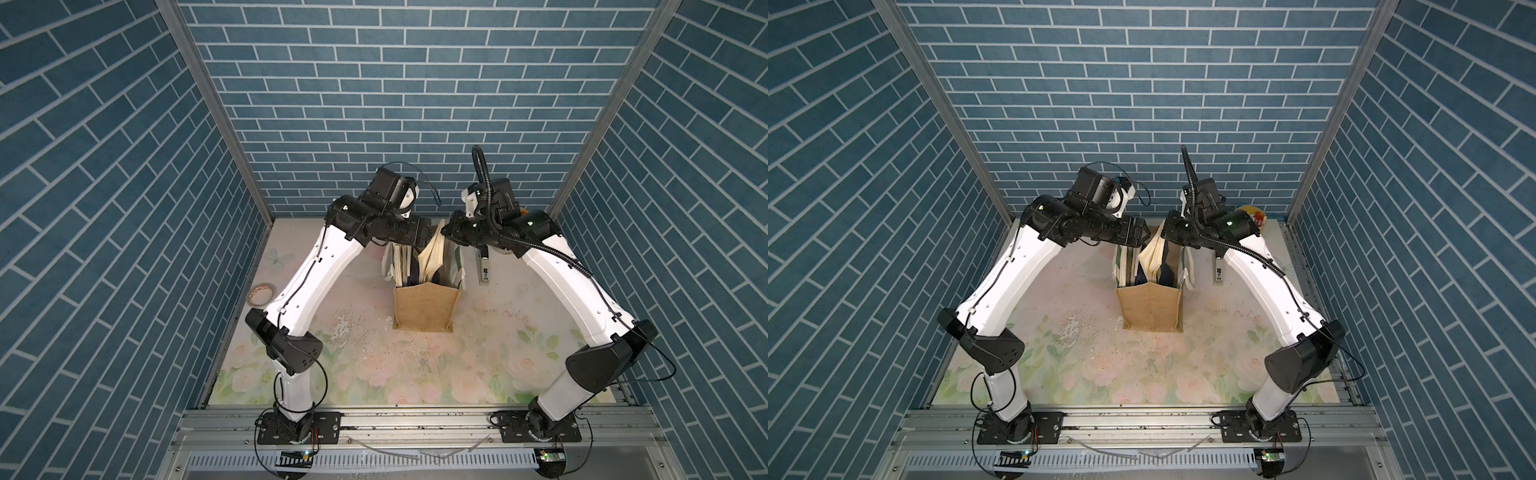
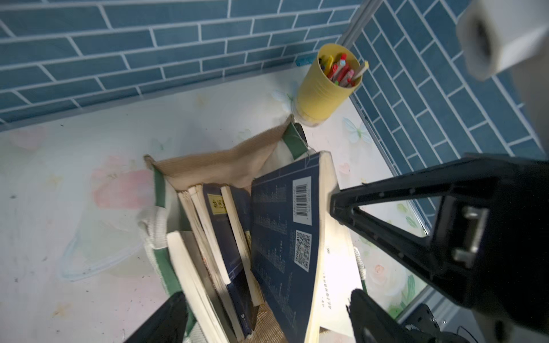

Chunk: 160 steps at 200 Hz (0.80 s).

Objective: Take out the books from the canvas bag
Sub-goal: Pick up the book from the canvas bag.

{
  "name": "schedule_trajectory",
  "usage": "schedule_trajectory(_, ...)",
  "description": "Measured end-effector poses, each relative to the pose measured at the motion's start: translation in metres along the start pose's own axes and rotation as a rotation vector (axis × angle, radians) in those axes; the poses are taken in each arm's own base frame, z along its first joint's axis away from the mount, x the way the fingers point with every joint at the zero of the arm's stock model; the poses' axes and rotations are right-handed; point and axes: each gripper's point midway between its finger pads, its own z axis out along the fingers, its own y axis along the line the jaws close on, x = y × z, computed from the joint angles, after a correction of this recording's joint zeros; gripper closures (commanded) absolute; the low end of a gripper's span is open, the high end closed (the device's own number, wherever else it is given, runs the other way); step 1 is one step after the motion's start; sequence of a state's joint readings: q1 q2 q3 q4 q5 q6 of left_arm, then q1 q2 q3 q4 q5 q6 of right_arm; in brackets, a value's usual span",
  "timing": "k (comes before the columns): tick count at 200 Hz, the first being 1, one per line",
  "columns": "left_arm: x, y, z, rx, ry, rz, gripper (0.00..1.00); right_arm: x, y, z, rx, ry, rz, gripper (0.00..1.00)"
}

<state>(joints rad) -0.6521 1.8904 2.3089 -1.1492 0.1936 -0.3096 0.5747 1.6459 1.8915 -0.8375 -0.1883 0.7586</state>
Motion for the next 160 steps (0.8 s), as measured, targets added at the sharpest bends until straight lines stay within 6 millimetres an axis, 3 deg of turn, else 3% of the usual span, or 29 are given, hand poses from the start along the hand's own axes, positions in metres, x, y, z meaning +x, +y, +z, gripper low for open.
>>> schedule_trajectory(33,0.008,-0.006,0.012,0.037,0.046,0.001,0.14,-0.002,-0.002,0.000,0.003,-0.004,0.008,1.00)
schedule_trajectory(69,-0.007,-0.001,-0.005,-0.009,-0.026,-0.011,0.17,-0.016,-0.006,-0.010,-0.001,-0.045,0.040,1.00)
schedule_trajectory(116,-0.030,0.008,-0.045,-0.064,-0.170,-0.029,0.17,-0.054,0.001,-0.059,-0.073,-0.211,0.088,1.00)
schedule_trajectory(160,-0.028,0.015,-0.028,-0.089,-0.130,-0.036,0.17,-0.079,-0.006,-0.108,-0.073,-0.365,0.112,1.00)
